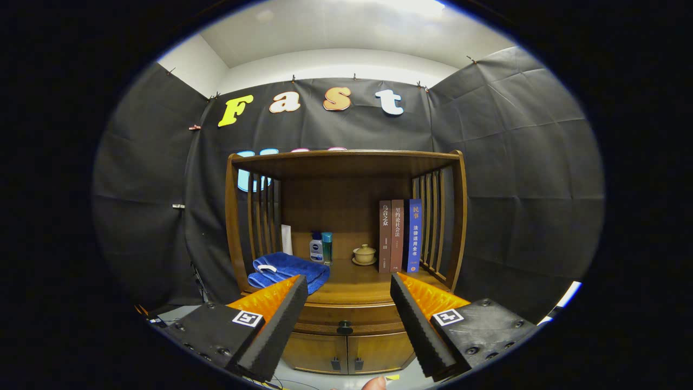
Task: Pull open the drawer, take out the items inside it, and place them on the countertop above the cabinet.
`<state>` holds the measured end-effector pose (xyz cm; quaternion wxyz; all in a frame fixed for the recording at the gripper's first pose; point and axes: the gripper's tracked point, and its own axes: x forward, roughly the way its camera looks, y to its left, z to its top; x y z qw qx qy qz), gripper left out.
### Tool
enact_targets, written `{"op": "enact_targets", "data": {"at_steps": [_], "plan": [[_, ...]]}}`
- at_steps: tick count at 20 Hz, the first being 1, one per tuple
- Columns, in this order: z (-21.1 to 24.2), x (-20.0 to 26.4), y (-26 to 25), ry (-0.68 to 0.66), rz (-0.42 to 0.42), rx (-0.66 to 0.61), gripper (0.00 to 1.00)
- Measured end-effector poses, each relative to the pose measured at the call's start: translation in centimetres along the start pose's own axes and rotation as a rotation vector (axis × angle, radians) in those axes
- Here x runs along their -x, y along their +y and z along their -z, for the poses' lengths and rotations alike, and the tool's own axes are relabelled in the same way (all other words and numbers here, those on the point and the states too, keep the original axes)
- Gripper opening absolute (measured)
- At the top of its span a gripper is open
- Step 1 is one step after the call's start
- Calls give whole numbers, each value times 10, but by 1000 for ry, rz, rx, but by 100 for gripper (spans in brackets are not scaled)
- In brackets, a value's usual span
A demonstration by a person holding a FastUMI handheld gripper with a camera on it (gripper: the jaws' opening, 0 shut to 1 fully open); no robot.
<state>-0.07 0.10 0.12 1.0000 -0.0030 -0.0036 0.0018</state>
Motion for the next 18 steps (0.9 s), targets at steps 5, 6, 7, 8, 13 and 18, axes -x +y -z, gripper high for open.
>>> {"op": "enact_targets", "data": {"at_steps": [5,6,7,8,13,18], "plan": [[1,0,0,0,1,0,98],[1,-1,0,-3,1,1,98],[3,-3,0,-3,1,3,98],[6,-3,1,-5,-7,1,98],[37,-26,5,-40,-6,33,98],[111,-63,10,-9,-9,26,98]]}}
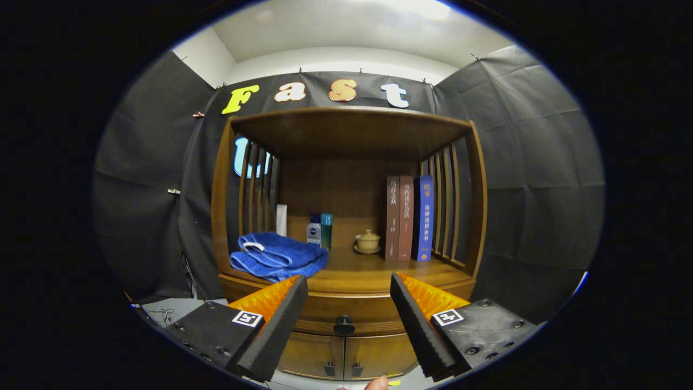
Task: Pull open the drawer, take out the items inside it, and place them on the countertop above the cabinet.
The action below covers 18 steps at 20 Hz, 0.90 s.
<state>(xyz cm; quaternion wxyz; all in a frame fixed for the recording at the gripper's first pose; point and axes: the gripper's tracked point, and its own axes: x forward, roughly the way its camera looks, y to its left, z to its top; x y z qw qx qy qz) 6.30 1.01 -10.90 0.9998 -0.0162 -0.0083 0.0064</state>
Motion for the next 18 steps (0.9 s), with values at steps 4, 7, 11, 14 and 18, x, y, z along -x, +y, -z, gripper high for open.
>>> {"op": "enact_targets", "data": {"at_steps": [4,7,11,14,18], "plan": [[62,-33,2,63,-7,11,98],[101,-56,6,111,-27,7,99],[133,-71,3,152,4,0,99],[153,-83,1,198,6,-10,88],[158,-86,6,203,-14,-40,59]]}}
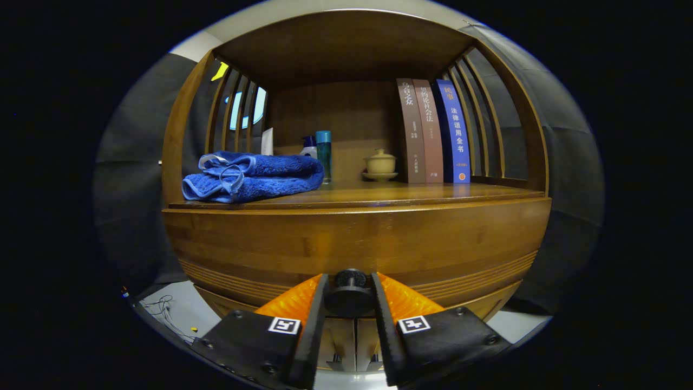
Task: Pull open the drawer, take out the items inside it, and place them on the countertop above the cabinet.
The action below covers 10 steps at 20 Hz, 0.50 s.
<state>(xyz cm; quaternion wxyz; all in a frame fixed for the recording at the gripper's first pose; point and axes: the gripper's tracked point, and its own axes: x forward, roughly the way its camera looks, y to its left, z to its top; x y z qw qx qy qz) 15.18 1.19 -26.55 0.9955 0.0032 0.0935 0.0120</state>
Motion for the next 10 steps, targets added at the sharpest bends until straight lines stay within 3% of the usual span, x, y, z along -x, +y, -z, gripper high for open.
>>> {"op": "enact_targets", "data": {"at_steps": [3,5,10], "plan": [[0,-1,0,6,27,4,38],[2,0,0,16,35,15,29],[5,25,-1,24,31,1,29]]}}
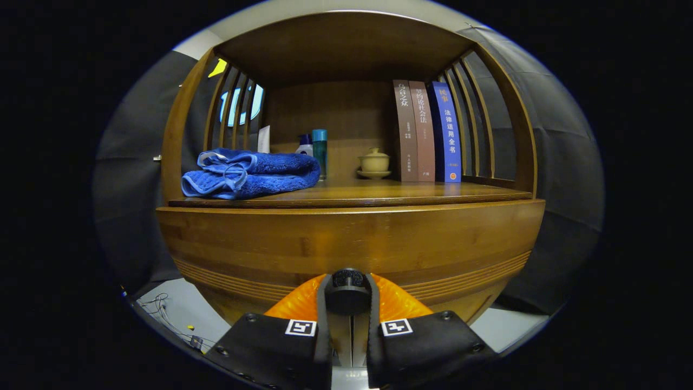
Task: Pull open the drawer, take out the items inside it, and place them on the countertop above the cabinet.
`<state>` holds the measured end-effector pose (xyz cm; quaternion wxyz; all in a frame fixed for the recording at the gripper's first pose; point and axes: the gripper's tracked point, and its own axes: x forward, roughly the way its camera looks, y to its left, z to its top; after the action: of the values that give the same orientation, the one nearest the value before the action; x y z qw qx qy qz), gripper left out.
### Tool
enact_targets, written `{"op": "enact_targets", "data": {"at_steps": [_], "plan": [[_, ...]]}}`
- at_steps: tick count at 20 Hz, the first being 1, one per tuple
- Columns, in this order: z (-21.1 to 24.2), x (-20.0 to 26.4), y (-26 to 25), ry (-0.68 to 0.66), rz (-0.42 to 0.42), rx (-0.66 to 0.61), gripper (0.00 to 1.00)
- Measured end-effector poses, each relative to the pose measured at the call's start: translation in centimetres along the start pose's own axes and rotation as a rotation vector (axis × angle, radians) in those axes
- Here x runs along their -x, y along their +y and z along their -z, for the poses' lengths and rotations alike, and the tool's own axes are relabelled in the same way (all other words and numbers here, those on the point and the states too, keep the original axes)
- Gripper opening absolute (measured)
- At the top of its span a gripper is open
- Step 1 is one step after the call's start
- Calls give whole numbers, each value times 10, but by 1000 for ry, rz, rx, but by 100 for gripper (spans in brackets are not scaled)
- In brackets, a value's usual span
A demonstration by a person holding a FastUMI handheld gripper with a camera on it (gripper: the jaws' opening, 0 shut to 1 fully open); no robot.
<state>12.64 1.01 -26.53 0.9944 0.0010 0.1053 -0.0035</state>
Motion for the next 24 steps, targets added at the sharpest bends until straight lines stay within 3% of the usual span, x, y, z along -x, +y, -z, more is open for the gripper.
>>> {"op": "enact_targets", "data": {"at_steps": [11,21,23,24], "plan": [[14,112,-4,7,-17,-56,29],[25,127,-10,19,-26,-27,30],[27,126,-9,35,-34,-21,36],[26,131,-8,38,-42,-32,45]]}}
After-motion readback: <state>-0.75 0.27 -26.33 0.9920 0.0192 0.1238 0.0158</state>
